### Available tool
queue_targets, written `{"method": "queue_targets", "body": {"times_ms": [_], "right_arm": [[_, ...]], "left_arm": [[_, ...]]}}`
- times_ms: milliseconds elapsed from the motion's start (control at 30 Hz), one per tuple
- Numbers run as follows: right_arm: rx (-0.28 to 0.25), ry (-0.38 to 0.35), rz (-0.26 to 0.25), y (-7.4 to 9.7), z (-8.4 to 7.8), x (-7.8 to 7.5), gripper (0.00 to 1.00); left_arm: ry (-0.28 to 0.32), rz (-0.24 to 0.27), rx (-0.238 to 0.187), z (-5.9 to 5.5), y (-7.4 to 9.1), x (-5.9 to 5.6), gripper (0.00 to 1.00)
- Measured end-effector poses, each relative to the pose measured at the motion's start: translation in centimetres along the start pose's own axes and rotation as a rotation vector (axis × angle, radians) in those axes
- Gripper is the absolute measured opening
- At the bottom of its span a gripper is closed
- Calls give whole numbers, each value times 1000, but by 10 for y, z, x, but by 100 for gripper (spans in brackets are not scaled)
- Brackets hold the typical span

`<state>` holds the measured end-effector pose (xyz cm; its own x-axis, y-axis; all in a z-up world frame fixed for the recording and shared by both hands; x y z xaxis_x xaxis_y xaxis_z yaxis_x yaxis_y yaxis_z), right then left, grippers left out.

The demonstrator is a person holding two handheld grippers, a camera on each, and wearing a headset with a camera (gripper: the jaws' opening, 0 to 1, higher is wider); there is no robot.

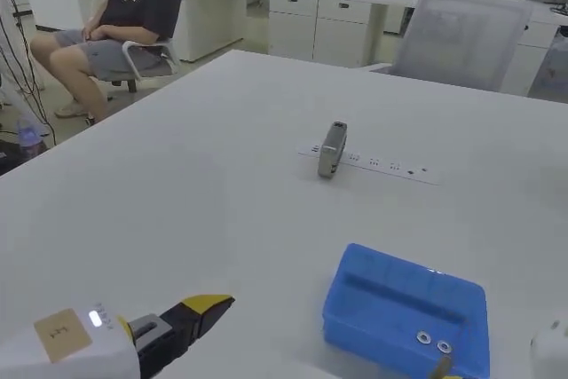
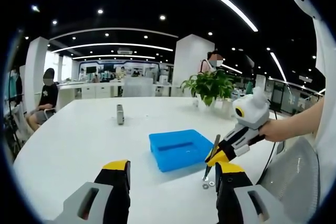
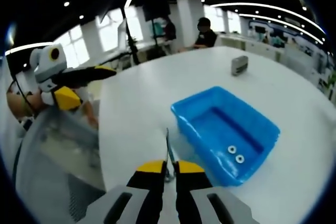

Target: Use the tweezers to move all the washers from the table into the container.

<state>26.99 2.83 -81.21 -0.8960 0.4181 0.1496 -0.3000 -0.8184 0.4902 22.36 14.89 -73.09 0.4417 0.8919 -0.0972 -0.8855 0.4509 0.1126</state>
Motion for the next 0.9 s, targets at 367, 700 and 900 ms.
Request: {"method": "queue_targets", "body": {"times_ms": [367, 700, 900], "right_arm": [[37, 183, 27, -1, -2, 11, 3], [7, 92, 11, 1, -2, 5, 3], [7, 91, 4, 1, -2, 5, 3]], "left_arm": [[-4, -5, 5, -1, 0, -1, 65], [-1, -4, 4, -1, 0, -1, 65], [5, -4, 1, 0, 0, -1, 65]]}}
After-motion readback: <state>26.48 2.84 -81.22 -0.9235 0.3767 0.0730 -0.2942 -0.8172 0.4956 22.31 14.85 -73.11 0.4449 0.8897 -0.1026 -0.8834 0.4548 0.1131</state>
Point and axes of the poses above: the centre of the closed fingertips' face, and the gripper's own axes: y roughly backward along the fingers, x roughly to its left, z roughly out of its top, the point moved 1 cm from there along y, roughly backward along the fingers, and after that the axes turned 10 degrees about -x, right-handed, at the moved point
